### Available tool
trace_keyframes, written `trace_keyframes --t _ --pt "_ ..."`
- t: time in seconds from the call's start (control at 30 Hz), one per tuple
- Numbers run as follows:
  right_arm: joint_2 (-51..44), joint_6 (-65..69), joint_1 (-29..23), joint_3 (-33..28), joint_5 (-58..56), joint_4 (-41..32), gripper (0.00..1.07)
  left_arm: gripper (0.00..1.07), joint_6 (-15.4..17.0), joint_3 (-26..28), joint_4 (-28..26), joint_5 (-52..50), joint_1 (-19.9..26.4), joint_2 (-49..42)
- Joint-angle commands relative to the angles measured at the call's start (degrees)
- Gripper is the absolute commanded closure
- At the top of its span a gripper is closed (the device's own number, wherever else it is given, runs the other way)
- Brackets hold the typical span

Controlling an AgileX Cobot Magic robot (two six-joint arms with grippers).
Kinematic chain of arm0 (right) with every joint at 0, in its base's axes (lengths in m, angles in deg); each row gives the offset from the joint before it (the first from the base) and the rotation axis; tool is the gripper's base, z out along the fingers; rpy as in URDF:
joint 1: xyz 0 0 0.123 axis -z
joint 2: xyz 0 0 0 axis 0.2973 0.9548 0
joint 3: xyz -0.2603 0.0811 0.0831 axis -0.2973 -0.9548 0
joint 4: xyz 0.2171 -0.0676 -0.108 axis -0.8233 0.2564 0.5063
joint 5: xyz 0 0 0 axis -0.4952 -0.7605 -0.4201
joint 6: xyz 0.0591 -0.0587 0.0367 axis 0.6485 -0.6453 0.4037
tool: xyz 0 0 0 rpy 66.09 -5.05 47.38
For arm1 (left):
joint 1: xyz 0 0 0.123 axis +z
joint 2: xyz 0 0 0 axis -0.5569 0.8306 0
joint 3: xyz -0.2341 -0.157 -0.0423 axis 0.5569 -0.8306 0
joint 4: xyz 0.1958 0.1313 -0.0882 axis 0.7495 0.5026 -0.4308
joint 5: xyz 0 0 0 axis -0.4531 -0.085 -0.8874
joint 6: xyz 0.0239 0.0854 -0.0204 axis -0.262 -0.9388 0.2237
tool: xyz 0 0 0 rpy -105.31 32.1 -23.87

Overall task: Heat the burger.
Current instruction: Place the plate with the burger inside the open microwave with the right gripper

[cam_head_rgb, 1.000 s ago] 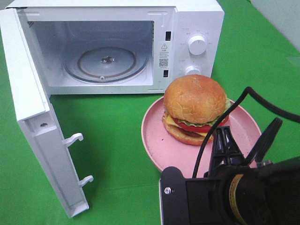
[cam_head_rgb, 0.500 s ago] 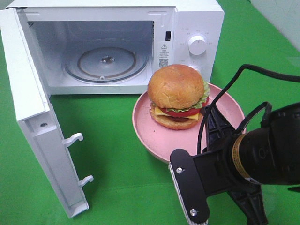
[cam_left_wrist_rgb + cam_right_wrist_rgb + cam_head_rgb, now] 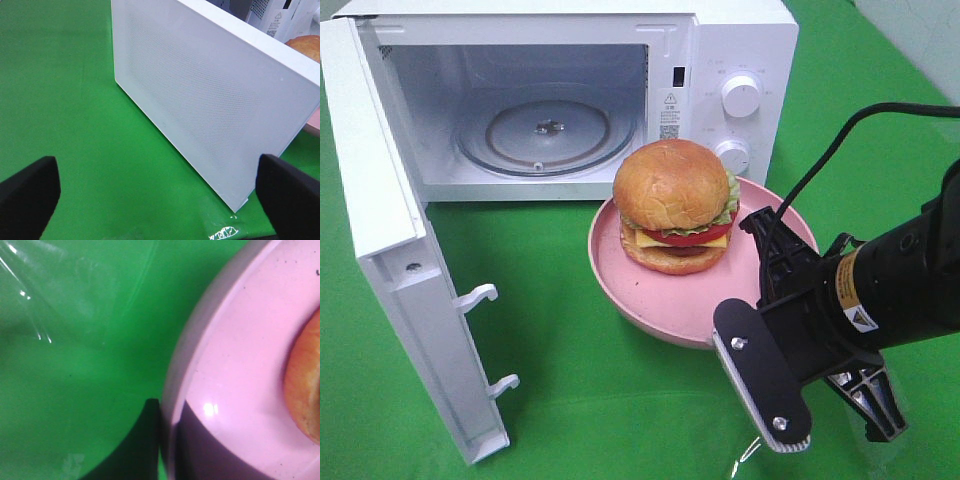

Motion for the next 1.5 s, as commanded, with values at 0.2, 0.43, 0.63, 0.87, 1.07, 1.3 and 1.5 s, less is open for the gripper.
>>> trace_keyframes --t 0.2,0.43,0.63,0.87,1.07,1.3,1.5 --pt "-0.63 -23.38 5.84 0.46 2.64 -14.44 1.07 0.08 0.0 -0.11 -0.23 -0.34 -0.23 -0.69" --pt "-0.63 -36.84 9.57 1.89 2.46 -28.02 1.07 0.08 0.0 -0.11 -0.23 -0.34 -0.23 -0.69" --pt "-0.46 -40.68 9.28 1.89 2.06 -29.68 1.07 0.08 0.0 -0.11 -0.23 -0.34 -0.23 -0.69" --pt "-0.46 -38.1 7.45 1.89 1.83 -23.38 1.07 0.08 0.0 -0.11 -0.23 -0.34 -0.23 -0.69" --pt "-0.46 -35.64 5.96 2.29 1.72 -20.51 1.07 0.08 0.06 -0.11 -0.23 -0.34 -0.23 -0.69" --pt "0.46 -35.12 5.96 7.51 -3.78 -20.57 1.07 0.08 0.0 -0.11 -0.23 -0.34 -0.23 -0.69" --pt "3.95 -34.78 5.96 12.32 -7.62 -20.86 1.07 0.08 0.0 -0.11 -0.23 -0.34 -0.23 -0.69"
